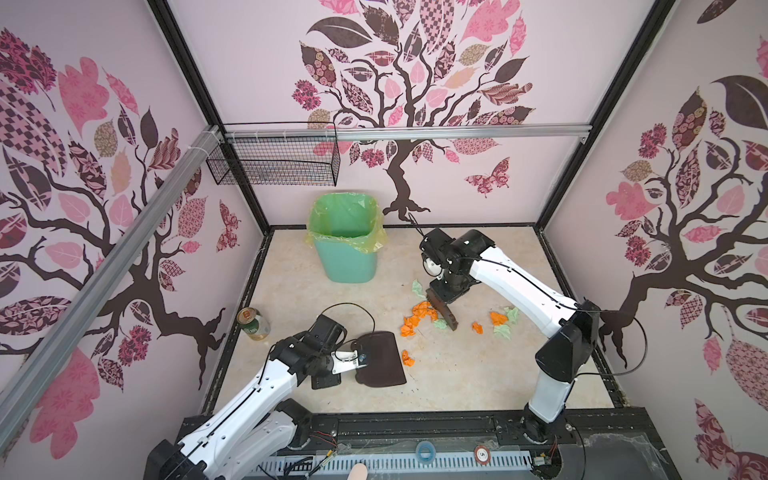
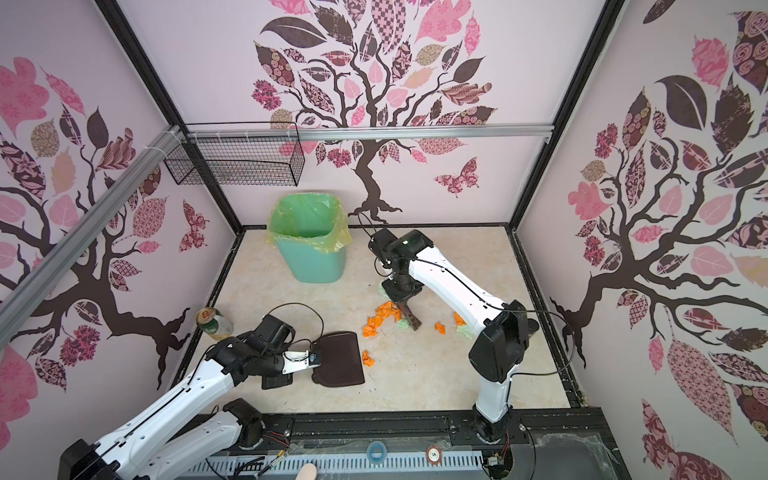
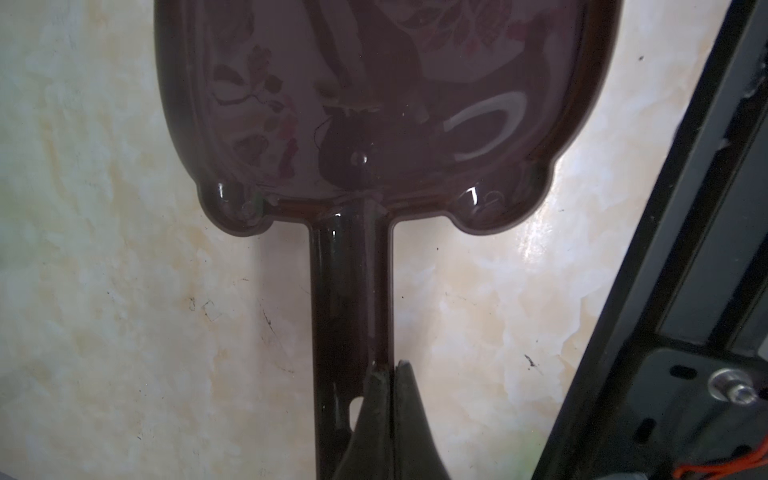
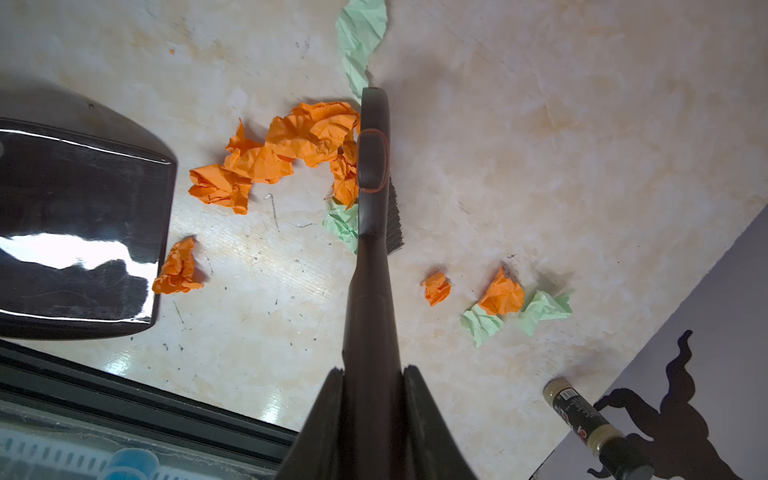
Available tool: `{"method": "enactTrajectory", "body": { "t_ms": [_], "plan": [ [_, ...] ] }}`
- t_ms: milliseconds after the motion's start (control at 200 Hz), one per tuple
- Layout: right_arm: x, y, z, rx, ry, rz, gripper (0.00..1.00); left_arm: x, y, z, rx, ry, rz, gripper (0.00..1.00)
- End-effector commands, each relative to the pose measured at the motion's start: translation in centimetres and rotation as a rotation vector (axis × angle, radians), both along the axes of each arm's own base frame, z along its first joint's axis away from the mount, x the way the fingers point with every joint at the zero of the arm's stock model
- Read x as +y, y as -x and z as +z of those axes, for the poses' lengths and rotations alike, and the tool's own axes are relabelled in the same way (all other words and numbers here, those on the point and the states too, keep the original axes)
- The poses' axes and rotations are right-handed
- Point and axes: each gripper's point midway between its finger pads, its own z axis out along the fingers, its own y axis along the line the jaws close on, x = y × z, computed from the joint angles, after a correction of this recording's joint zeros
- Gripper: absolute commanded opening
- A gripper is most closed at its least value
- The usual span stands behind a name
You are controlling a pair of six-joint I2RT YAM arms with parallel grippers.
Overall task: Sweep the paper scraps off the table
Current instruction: 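Sweep the scraps with the brush toward the dustpan held by the left gripper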
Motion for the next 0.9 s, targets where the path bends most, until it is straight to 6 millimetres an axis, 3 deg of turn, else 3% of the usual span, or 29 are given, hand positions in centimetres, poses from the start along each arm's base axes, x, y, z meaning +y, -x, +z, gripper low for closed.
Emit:
{"method": "enactTrajectory", "body": {
  "t_ms": [0,720,895],
  "plan": [
    [2.0,2.4,-1.7,0.135,-0.019,0.012,0.00,-0.5,-0.8,0.0,-0.009,0.006,0.046,0.00],
    [9.3,7.9,2.6,0.103,-0.141,0.116,0.00,-2.1,-3.1,-0.4,-0.008,0.027,0.069,0.00],
    [9.4,7.7,5.0,0.048,-0.195,0.099,0.00,-2.2,-3.2,-0.5,-0.008,0.022,0.063,0.00]
  ]
}}
